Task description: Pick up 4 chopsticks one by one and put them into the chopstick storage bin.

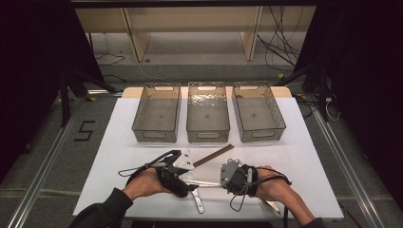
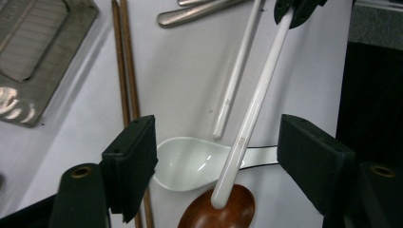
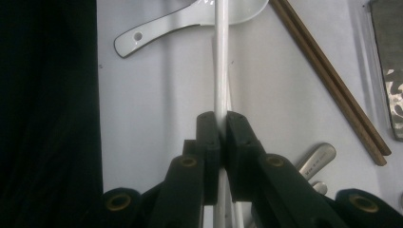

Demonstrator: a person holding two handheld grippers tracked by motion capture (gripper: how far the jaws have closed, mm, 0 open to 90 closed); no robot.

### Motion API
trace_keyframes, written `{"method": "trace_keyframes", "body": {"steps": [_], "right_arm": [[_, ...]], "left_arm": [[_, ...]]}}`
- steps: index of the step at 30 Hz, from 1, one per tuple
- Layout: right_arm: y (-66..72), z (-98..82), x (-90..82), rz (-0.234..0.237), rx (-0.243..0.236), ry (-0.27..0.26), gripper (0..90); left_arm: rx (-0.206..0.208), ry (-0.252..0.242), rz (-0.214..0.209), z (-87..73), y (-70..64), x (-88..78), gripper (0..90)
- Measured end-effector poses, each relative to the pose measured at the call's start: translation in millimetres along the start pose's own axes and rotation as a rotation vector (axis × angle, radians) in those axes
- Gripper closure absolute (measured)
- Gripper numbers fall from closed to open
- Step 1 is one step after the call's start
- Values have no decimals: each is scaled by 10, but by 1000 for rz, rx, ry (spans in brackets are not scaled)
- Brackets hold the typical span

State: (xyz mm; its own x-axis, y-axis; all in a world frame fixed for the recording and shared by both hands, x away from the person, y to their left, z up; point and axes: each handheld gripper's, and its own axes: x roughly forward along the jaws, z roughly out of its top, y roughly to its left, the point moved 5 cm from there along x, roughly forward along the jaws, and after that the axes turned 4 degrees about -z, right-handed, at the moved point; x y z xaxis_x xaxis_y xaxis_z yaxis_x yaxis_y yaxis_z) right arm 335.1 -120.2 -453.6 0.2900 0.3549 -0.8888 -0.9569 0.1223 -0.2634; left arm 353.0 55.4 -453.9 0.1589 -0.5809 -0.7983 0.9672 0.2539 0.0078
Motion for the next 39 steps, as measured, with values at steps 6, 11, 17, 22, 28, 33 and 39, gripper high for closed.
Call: {"method": "trace_keyframes", "body": {"steps": [6,11,17,22,28,33,39], "right_arm": [[23,32,-1,7,-14,-4,856],[36,50,2,6,-14,-8,856],[52,75,9,12,-21,-12,856],[67,98,15,15,-34,-17,856],[70,99,19,16,-39,-17,857],[73,99,21,14,-44,-14,856],[90,93,32,14,-74,-9,849]], "left_arm": [[1,29,-18,3,-15,42,363],[-6,58,-40,-12,-25,71,387],[4,76,-40,-15,-35,101,438],[29,87,-64,-10,-73,123,561],[53,97,-84,-16,-94,159,646],[80,109,-108,-16,-136,176,756],[119,123,-134,-18,-193,172,803]]}}
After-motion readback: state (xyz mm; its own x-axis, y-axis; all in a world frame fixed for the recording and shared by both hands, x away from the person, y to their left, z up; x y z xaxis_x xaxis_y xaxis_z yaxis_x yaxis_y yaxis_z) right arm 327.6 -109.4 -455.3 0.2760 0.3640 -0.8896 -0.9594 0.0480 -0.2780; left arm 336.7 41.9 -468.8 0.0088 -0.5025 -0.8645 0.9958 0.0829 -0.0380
